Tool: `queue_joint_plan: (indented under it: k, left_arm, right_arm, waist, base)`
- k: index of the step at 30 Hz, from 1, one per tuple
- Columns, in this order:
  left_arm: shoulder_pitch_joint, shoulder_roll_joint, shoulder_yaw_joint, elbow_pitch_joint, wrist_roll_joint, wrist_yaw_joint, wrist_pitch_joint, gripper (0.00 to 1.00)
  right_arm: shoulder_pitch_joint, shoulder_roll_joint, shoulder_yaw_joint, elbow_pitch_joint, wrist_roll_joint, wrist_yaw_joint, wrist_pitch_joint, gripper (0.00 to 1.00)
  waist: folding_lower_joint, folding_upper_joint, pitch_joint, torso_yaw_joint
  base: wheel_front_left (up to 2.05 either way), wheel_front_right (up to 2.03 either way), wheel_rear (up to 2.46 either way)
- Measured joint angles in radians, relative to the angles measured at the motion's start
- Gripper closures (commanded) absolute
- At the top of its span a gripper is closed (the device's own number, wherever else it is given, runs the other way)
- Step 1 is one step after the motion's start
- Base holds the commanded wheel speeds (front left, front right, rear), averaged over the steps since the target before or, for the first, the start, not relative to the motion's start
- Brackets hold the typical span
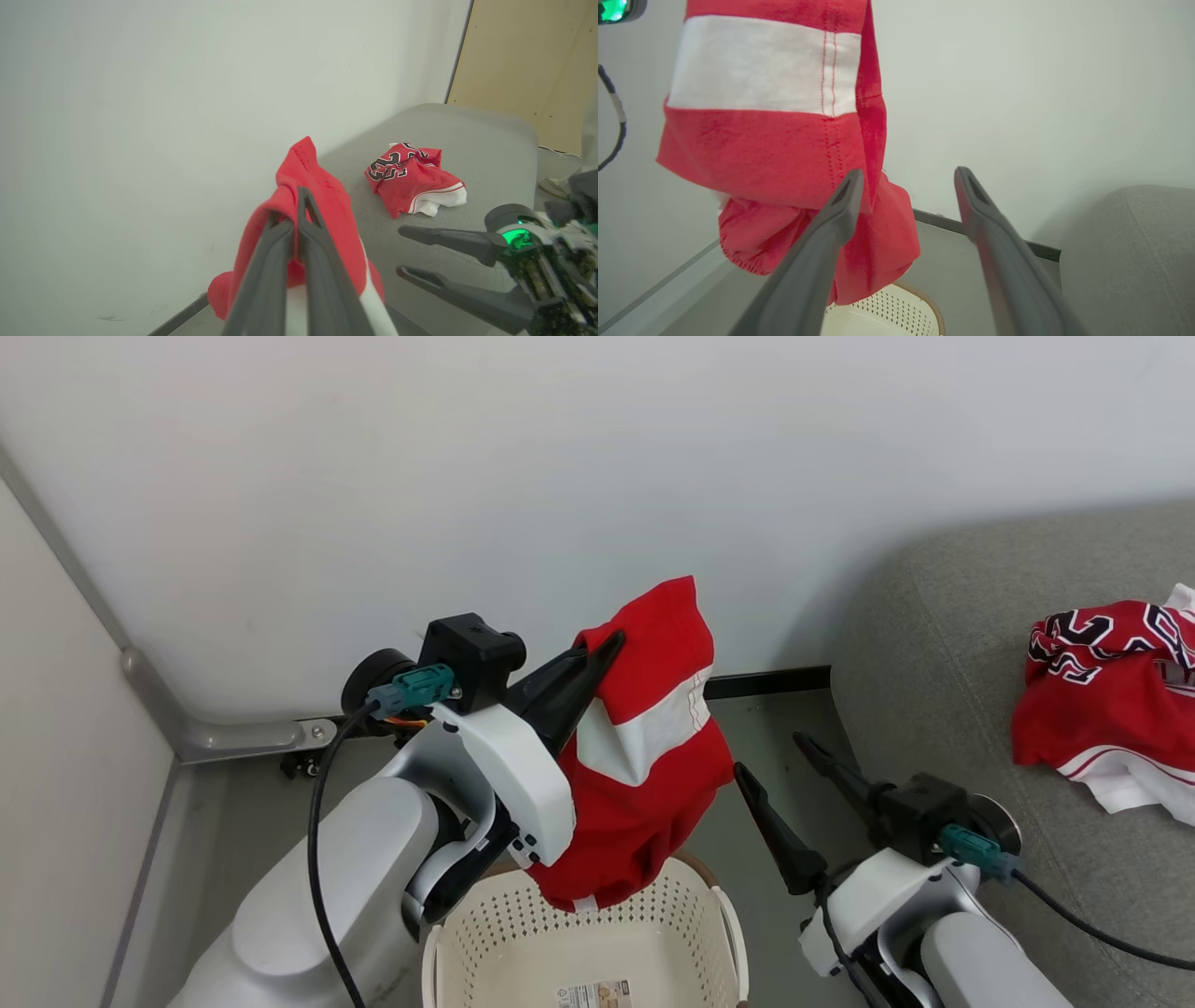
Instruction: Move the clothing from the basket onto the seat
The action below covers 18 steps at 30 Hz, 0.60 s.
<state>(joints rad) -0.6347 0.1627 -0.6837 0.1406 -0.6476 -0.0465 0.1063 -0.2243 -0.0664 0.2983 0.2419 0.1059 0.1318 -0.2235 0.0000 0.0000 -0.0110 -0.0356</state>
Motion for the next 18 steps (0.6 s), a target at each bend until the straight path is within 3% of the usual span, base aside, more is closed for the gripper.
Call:
queue_joint_plan:
  k: [18]
  left_arm:
    - [-0.013, -0.049, -0.041, -0.007, 0.0, -0.001, 0.017, 1.0]
  right_arm:
    - [-0.072, -0.01, 0.2, 0.088, 0.071, 0.0, 0.019, 0.0]
  waist:
    - [0.0, 0.0, 0.006, -0.002]
  base:
    - [0.0, 0.0, 0.0]
